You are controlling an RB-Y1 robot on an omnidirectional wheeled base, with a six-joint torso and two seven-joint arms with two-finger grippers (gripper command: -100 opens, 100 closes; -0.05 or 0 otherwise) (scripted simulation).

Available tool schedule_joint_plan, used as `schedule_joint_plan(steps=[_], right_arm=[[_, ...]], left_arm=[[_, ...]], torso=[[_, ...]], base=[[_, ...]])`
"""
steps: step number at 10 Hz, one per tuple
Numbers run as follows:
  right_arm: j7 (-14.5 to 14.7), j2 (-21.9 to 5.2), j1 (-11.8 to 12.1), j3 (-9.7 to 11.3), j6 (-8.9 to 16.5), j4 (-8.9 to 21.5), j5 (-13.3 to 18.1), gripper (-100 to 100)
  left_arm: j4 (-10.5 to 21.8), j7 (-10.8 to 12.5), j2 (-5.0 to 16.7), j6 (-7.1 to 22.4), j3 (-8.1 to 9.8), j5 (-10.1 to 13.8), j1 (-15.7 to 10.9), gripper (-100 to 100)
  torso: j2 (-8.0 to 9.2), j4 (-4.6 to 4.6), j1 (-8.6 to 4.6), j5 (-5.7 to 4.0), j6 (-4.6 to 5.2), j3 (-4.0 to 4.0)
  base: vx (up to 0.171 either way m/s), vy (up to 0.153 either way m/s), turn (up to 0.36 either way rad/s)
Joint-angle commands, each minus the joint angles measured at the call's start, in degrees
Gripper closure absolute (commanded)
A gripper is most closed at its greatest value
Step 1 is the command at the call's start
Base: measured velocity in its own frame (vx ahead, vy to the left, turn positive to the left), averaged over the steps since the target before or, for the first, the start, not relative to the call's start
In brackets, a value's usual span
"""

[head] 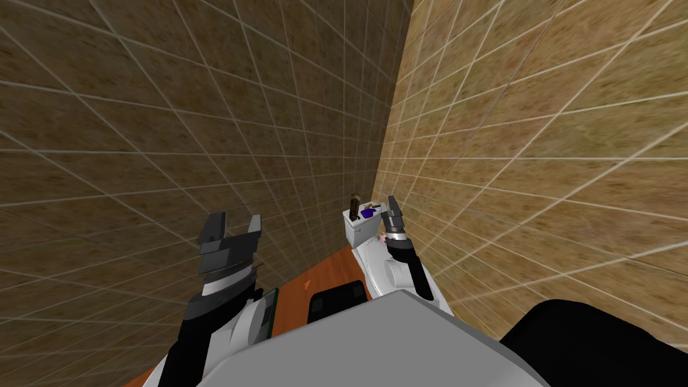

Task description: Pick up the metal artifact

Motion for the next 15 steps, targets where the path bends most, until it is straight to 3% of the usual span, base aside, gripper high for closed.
schedule_joint_plan(steps=[1, 8, 10, 15], right_arm=[[0.21, -2.26, 0.23, 0.00, 0.09, 0.48, 0.22, -100], [2.72, -14.46, 3.27, -0.17, 0.99, 6.36, 2.67, -100], [3.22, -16.22, 3.91, -0.22, 1.16, 7.55, 3.14, -100], [5.95, -24.53, 7.31, -0.51, 2.14, 13.88, 5.83, -100]], left_arm=[[0.00, 0.00, 0.00, 0.00, 0.00, 0.00, 0.00, 0], [0.00, 0.00, 0.00, 0.00, 0.00, 0.00, 0.01, 0], [0.00, 0.00, 0.00, 0.00, 0.00, 0.00, 0.01, 0], [0.00, 0.00, 0.00, 0.00, 0.00, 0.00, 0.01, 0]], torso=[[0.00, 0.00, 0.00, 0.00, 0.00, 0.00], [-0.27, -0.06, 0.09, 0.02, 0.00, -0.16], [-0.31, -0.07, 0.06, 0.01, 0.00, -0.18], [-0.37, -0.09, 0.11, 0.02, 0.00, -0.22]], base=[[0.010, 0.006, 0.010], [0.054, 0.019, 0.023], [0.069, 0.020, 0.016], [0.086, 0.030, 0.027]])
